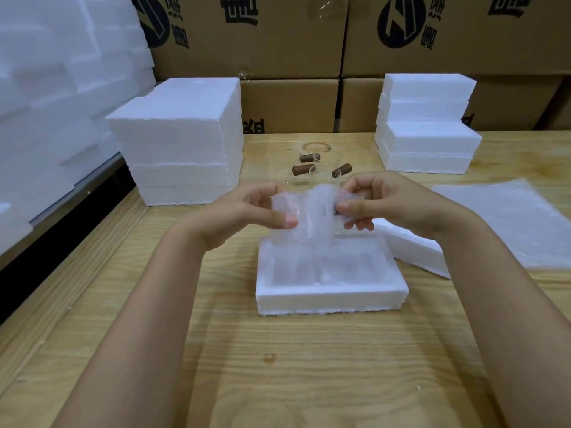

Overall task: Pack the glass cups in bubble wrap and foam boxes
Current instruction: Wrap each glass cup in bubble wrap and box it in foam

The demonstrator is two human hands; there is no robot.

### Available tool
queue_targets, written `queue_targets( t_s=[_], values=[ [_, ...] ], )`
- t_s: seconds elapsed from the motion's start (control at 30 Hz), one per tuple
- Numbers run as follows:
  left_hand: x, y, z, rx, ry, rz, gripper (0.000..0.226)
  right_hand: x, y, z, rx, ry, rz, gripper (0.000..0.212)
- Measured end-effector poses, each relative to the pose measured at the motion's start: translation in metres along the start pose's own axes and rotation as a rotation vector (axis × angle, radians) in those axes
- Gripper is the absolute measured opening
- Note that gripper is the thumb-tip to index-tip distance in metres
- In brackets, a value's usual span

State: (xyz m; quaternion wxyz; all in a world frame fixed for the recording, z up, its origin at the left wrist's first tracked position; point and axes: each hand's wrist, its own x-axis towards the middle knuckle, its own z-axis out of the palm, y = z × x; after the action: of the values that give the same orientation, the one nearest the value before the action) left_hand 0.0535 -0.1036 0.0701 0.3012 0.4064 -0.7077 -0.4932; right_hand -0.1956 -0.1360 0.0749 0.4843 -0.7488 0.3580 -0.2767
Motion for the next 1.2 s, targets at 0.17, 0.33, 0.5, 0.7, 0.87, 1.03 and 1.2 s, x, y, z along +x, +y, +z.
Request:
queue_targets(
  t_s=[0.17, 0.33, 0.5, 0.7, 0.87, 1.03, 1.2],
  values=[
    [-0.007, 0.003, -0.002, 0.206, -0.109, -0.113, 0.023, -0.003, -0.004, 0.003, -0.173, -0.217, 0.143, 0.040],
    [-0.007, 0.001, 0.000, 0.402, -0.046, -0.207, 0.031, -0.001, -0.002, 0.008, -0.280, -0.236, 0.181, 0.020],
    [-0.010, -0.006, 0.001, 0.507, -0.055, -0.256, 0.031, 0.001, 0.002, 0.016, -0.345, -0.270, 0.213, 0.022],
    [-0.008, -0.011, 0.004, 0.456, -0.034, -0.222, 0.032, 0.004, 0.003, 0.021, -0.425, -0.211, 0.204, 0.025],
    [-0.014, -0.018, 0.009, -0.045, -0.109, -0.114, 0.084, -0.001, -0.007, 0.015, -0.577, -0.191, 0.217, 0.029],
    [-0.010, -0.032, 0.011, 0.011, -0.001, -0.091, 0.054, 0.000, -0.010, 0.015, -0.489, 0.037, 0.084, 0.023],
    [-0.008, -0.043, 0.011, -0.039, 0.018, -0.060, 0.044, 0.006, 0.003, 0.026, -0.329, -0.082, 0.106, 0.017]
  ],
)
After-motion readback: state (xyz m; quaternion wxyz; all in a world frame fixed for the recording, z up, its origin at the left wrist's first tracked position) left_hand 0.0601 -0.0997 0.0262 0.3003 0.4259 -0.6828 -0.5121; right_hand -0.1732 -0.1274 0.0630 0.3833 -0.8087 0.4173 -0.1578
